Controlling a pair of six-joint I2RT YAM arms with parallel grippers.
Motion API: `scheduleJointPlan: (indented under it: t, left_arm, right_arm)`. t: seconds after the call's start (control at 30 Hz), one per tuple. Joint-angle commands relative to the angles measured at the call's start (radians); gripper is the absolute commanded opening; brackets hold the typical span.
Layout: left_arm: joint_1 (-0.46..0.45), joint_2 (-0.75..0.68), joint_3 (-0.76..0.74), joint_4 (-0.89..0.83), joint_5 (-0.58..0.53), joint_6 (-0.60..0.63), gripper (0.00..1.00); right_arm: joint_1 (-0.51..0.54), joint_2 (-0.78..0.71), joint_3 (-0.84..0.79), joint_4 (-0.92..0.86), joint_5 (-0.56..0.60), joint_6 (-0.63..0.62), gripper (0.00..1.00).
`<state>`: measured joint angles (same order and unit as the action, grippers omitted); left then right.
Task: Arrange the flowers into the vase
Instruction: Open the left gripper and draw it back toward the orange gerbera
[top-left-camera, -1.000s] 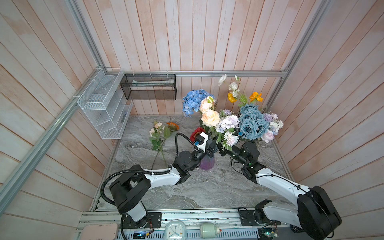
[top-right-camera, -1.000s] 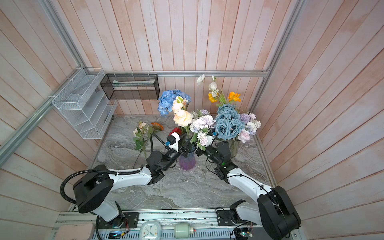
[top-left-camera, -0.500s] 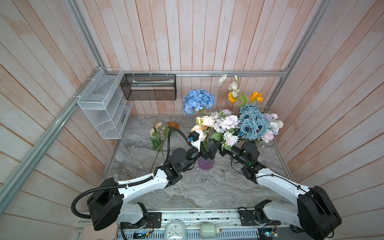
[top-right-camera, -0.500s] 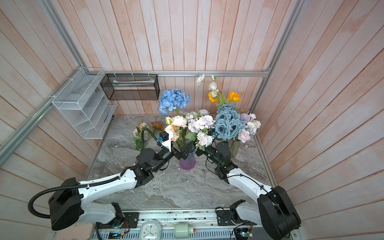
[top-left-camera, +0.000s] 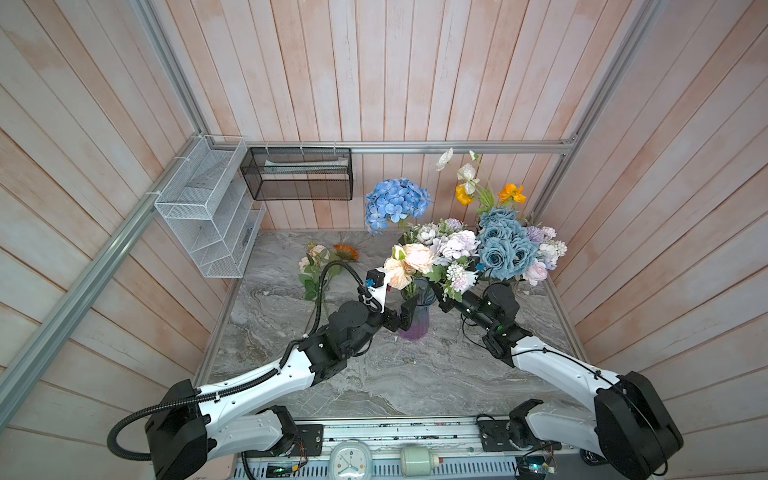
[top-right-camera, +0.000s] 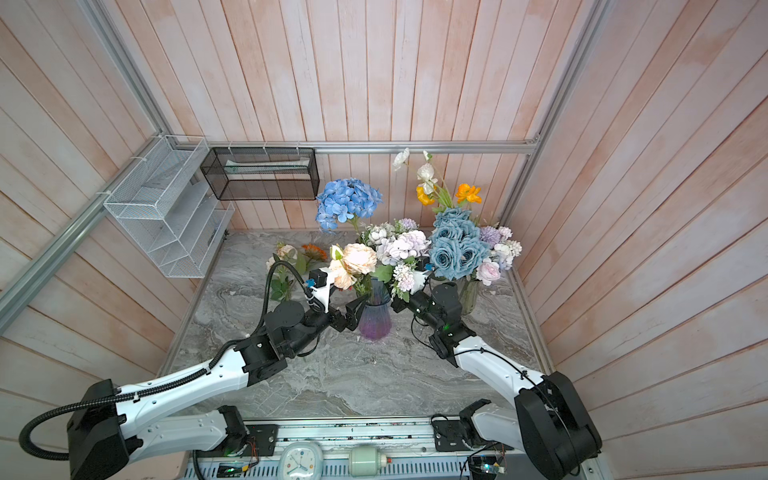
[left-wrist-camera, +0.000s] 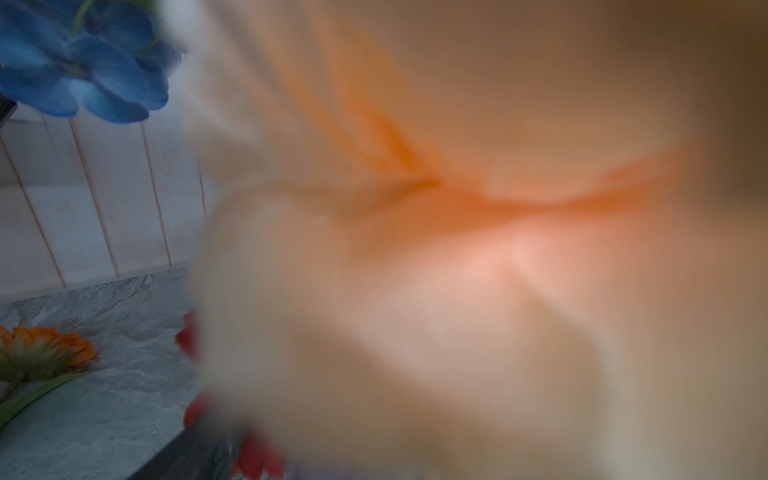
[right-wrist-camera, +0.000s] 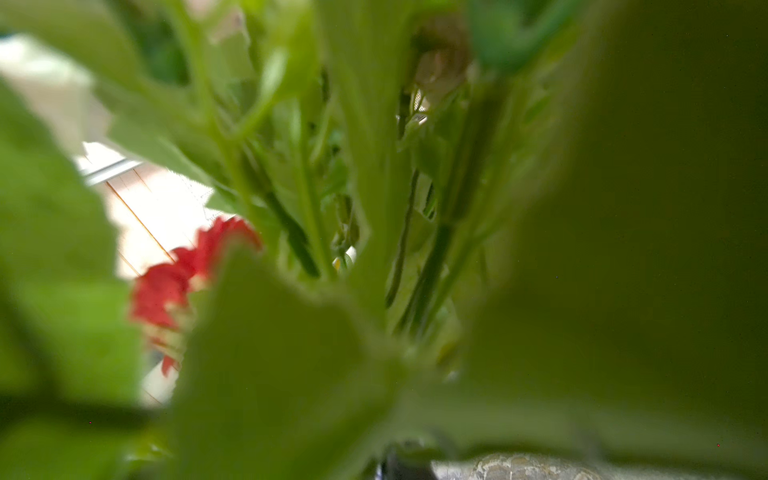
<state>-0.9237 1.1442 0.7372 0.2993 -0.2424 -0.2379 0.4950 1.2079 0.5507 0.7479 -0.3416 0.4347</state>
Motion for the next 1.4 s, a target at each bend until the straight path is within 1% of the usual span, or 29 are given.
scheduleJointPlan:
  t: [0.0,0.1,0.27,0.4,0.53,0.63,0.73,0.8,0.83,0.97,1.07,1.23,1.37]
  left_arm:
    - [0.041,-0.053,-0.040,-0.095,-0.043,-0.055,1.00]
    - [0.111,-0.096,-0.085,-0.127,-0.017,-0.100,0.99]
    - [0.221,-0.136,-0.154,-0.144,0.003,-0.084,0.93]
    - [0.322,-0.113,-0.177,-0.153,0.056,-0.059,0.83]
    - [0.441,-0.053,-0.159,-0.166,0.119,-0.037,0.81]
    - [0.521,0.028,-0.114,-0.181,0.129,-0.032,0.79]
    - [0.569,0.137,-0.050,-0.189,0.119,-0.017,0.79]
    - [0.585,0.211,0.000,-0.199,0.121,0.002,0.77]
    - [0.589,0.246,0.029,-0.204,0.121,0.018,0.73]
    - [0.610,0.365,0.114,-0.223,0.117,0.060,0.71]
    - [0.632,0.454,0.194,-0.279,0.122,0.091,0.66]
    - [0.659,0.586,0.329,-0.371,0.117,0.154,0.54]
    - [0.691,0.680,0.448,-0.469,0.143,0.187,0.52]
  right_arm:
    - [0.004,-0.005,0.027,0.004,0.001,-0.008,0.13]
    - [0.004,-0.002,0.028,0.005,0.001,-0.008,0.13]
    - [0.004,0.000,0.029,0.004,-0.002,-0.007,0.13]
    - [0.004,-0.001,0.034,-0.002,-0.002,-0.011,0.13]
    - [0.004,-0.002,0.034,-0.003,-0.003,-0.009,0.13]
    - [0.004,0.002,0.033,0.002,-0.004,-0.007,0.13]
    - [0.004,0.011,0.035,0.009,-0.010,-0.007,0.13]
    - [0.004,0.016,0.036,0.010,-0.014,-0.007,0.13]
    - [0.004,0.017,0.035,0.009,-0.016,-0.007,0.13]
    - [0.004,0.009,0.028,0.013,-0.012,-0.007,0.13]
    - [0.003,0.000,0.018,0.018,-0.002,-0.011,0.13]
    - [0.004,-0.006,0.007,0.016,0.003,-0.017,0.13]
    - [0.003,-0.007,0.007,0.015,0.002,-0.019,0.13]
